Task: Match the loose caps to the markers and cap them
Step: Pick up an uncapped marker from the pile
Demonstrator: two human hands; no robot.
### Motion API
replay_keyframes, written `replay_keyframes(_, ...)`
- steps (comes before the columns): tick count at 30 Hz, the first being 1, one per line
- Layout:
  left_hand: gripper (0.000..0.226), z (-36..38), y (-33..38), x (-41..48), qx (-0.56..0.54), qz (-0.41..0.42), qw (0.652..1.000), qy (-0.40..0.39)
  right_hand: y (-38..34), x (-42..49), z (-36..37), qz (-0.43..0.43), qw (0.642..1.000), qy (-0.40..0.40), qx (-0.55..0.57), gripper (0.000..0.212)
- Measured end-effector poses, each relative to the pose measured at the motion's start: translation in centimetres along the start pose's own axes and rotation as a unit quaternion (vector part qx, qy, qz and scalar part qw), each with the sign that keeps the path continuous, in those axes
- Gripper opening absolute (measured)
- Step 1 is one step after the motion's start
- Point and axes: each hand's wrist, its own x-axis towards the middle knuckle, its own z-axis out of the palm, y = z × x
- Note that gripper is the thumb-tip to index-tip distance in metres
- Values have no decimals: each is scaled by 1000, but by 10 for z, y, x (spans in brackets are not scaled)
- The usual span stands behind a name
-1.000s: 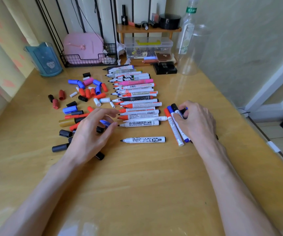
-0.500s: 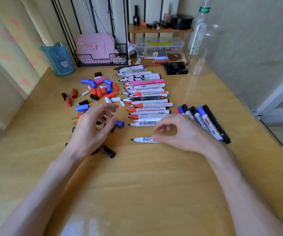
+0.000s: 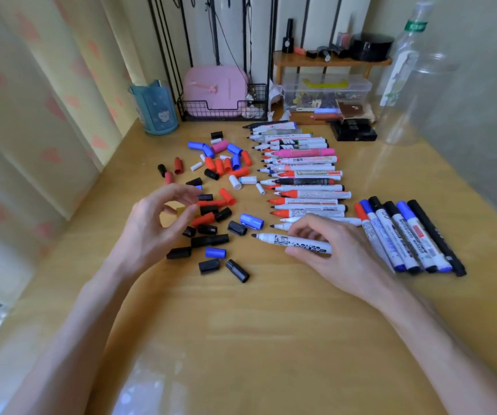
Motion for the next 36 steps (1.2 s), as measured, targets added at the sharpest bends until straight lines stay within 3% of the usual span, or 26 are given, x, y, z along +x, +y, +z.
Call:
replay_keyframes(10,28,-7,-23,-6,140,-4,989,-53,-1,8,20,-10,999,31,-5,21)
replay_keyframes(18,14,-8,-20,-5,155,-13,986,-54,-1,11,24,-9,999,33,-14,21)
replay_keyframes(25,18,-15,-29,-9,190,-53,975,-100,0,10,22,-11,999,45,-14,21)
replay_keyframes(28,15,-15,-23,-8,172,-48,981,-76,-1,10,21,-16,998,54,-19,20)
replay_keyframes(32,14,-13,-5,-7,63,-44,995,-60,-3,10,20,-16,997,77,-14,16)
replay_keyframes(36,37,-10,-6,-6,89,-39,993,-71,-7,10,19,-18,995,97,-8,13)
